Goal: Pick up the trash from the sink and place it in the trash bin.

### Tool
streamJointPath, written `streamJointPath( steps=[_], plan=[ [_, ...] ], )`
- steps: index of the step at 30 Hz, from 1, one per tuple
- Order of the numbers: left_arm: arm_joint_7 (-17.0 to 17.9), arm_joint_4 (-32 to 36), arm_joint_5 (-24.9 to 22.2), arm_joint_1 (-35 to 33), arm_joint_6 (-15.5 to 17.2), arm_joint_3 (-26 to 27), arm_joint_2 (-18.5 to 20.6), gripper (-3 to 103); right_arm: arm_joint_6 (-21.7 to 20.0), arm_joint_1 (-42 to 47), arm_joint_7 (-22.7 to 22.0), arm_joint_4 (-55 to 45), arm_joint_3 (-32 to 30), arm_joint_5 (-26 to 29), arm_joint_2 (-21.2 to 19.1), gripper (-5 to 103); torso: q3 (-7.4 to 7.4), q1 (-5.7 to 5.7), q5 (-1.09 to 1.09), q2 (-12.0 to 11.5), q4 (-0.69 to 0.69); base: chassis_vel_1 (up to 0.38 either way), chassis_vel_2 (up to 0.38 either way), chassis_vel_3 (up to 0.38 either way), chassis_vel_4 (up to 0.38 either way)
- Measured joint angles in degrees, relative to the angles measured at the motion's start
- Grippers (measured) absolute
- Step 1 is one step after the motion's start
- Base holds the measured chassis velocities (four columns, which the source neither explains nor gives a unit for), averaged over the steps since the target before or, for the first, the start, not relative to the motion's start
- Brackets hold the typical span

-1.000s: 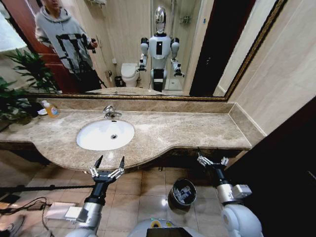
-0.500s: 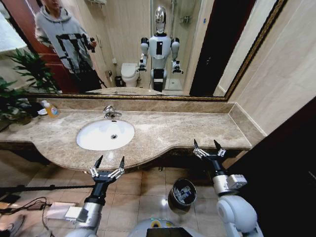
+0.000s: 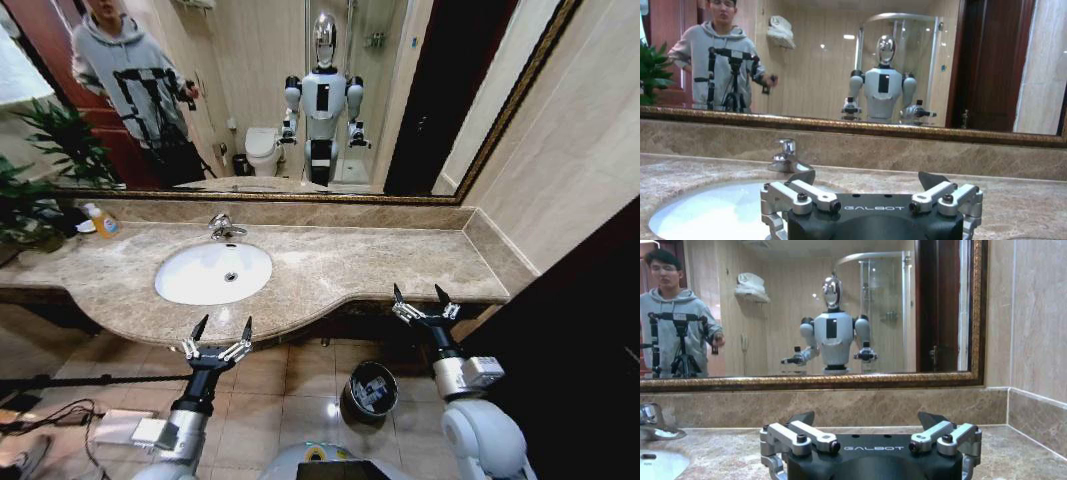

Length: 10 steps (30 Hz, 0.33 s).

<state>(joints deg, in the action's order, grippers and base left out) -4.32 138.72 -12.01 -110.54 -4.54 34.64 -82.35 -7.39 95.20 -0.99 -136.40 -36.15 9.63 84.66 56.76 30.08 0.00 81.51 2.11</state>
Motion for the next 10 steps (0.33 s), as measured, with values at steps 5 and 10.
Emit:
streamJointPath(
  steps=[5,10],
  plan=[
    [0.0,0.0,0.0,0.0,0.0,0.0,0.0,100,0.0,0.0,0.0,0.0,0.0,0.0,0.0,100,0.0,0.0,0.0,0.0,0.0,0.0,0.0,0.0,0.0],
    [0.0,0.0,0.0,0.0,0.0,0.0,0.0,100,0.0,0.0,0.0,0.1,0.0,0.0,0.0,100,0.0,0.0,0.0,0.0,0.0,0.0,0.0,0.0,0.0]
  ],
)
